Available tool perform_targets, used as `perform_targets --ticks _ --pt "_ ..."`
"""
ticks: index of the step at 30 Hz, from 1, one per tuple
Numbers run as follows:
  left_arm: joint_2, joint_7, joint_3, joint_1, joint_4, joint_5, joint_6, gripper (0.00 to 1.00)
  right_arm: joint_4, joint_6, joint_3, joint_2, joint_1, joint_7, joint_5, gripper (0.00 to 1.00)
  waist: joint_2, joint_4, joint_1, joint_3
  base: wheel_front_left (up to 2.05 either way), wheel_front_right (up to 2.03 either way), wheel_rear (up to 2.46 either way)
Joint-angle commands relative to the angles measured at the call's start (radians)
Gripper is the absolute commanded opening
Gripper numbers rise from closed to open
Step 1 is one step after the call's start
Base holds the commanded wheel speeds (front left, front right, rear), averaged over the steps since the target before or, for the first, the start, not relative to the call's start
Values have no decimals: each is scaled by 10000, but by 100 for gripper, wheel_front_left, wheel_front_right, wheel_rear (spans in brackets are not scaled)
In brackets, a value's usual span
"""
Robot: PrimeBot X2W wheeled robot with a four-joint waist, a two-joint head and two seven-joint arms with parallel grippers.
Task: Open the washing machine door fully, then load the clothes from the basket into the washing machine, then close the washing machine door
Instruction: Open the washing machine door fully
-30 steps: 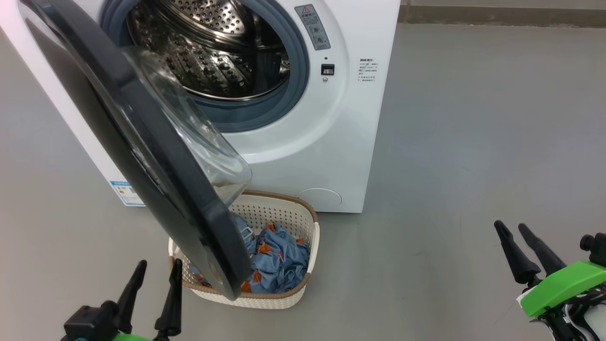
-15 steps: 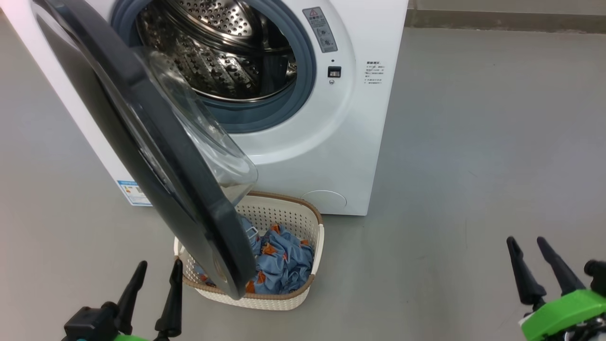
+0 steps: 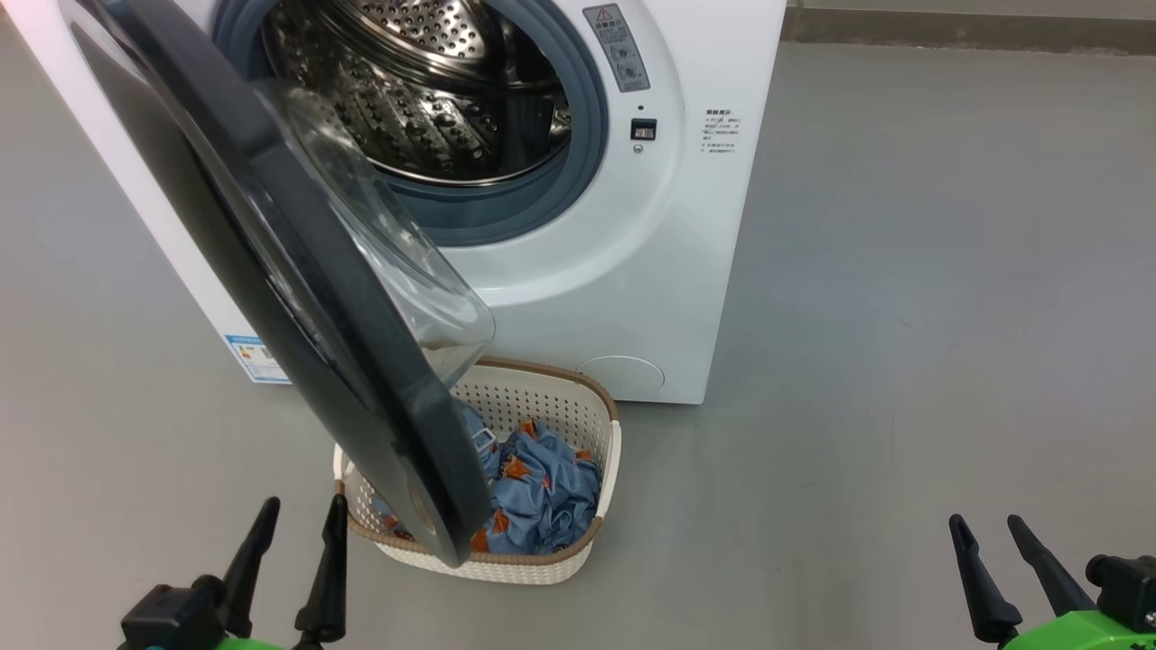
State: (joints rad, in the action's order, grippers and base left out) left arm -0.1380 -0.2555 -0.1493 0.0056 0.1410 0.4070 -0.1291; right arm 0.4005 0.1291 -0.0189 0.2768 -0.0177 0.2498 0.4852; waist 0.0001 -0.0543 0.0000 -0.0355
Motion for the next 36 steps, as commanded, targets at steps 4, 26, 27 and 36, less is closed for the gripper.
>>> perform_targets --ticks 4,26,27,36 --pt "-95 -63 411 -243 -176 26 -16 0 -151 16 -141 156 -25 120 -126 100 -1 24 0 -33 0 0 0" --pt "432 -63 208 -832 -5727 177 -16 0 -523 16 165 107 -75 120 -350 100 -1 -138 0 -169 0 0 0" --pt "433 -63 -136 -841 -5813 203 -16 0 -539 16 174 103 -79 120 -354 100 -1 -130 0 -188 0 0 0" --pt "239 -63 -2936 -1470 -3968 954 -16 0 -604 16 170 36 -261 120 -395 100 -1 -42 0 -406 0 0 0"
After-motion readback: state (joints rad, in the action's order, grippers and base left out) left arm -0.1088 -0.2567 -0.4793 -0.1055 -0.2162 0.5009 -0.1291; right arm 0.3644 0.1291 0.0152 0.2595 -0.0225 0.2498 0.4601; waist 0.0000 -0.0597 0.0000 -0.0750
